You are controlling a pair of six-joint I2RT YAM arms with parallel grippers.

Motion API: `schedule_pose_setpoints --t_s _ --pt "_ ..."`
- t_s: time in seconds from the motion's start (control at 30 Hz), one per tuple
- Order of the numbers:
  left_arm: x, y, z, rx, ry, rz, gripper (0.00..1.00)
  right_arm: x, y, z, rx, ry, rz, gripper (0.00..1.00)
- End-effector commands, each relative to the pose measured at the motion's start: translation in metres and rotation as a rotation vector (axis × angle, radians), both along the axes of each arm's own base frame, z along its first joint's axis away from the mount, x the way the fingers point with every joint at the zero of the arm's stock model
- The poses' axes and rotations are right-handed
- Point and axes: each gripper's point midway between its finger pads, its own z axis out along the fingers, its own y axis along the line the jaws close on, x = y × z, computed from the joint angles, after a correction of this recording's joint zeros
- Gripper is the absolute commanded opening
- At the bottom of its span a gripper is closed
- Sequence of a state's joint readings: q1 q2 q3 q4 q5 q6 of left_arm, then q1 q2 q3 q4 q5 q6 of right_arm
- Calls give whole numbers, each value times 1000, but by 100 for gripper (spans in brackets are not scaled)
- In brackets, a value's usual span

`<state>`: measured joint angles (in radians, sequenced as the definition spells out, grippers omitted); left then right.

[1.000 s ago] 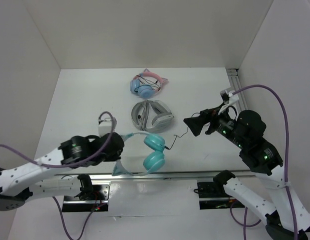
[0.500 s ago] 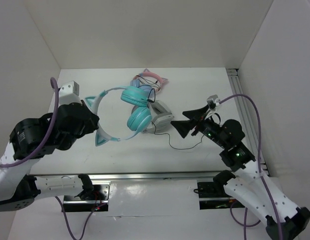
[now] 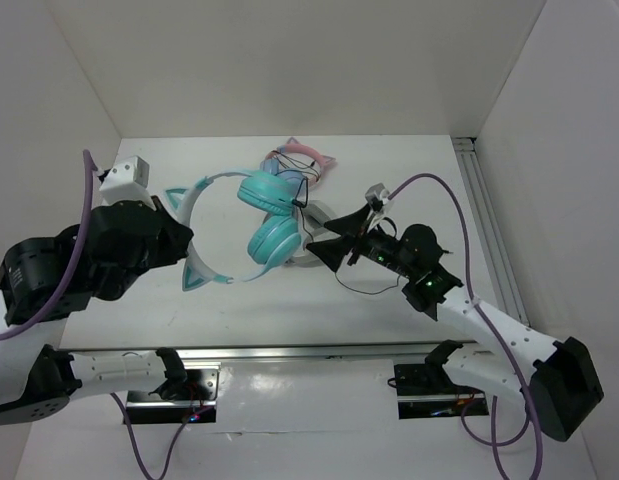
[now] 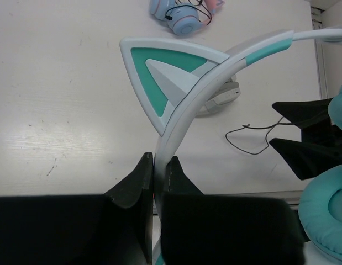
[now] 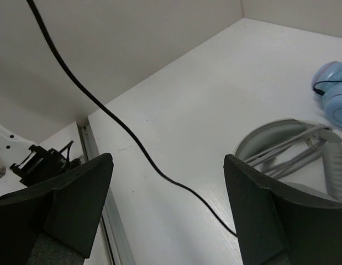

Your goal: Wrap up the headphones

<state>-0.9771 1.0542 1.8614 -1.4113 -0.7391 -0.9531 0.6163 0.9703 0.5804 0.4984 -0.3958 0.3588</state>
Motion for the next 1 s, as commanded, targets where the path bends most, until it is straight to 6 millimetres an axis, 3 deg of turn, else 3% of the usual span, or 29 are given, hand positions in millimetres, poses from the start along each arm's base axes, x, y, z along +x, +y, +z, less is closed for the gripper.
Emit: schedule_pose_setpoints --t_s 0.0,0.17,0.33,0.7,0.8,0.83,0.97 --pt "2 -8 36 -155 -92 -23 0 -12 18 22 55 -132 95 86" --pt "1 -15 44 -185 -107 -58 0 -8 34 3 25 -129 110 77" --pt "-1 -16 52 -204 -123 -70 0 -3 38 -13 -7 -116 108 63" --pt "1 -4 68 -243 -167 -19 0 -5 30 -46 -55 -75 79 63" --pt "2 -4 70 -268 -172 -3 0 -4 28 -48 -55 -74 68 41" --pt "3 -6 69 -267 -171 -3 0 0 27 -48 -49 -63 46 28" --pt "8 -5 64 -286 -164 50 0 7 30 -75 -107 28 1 25"
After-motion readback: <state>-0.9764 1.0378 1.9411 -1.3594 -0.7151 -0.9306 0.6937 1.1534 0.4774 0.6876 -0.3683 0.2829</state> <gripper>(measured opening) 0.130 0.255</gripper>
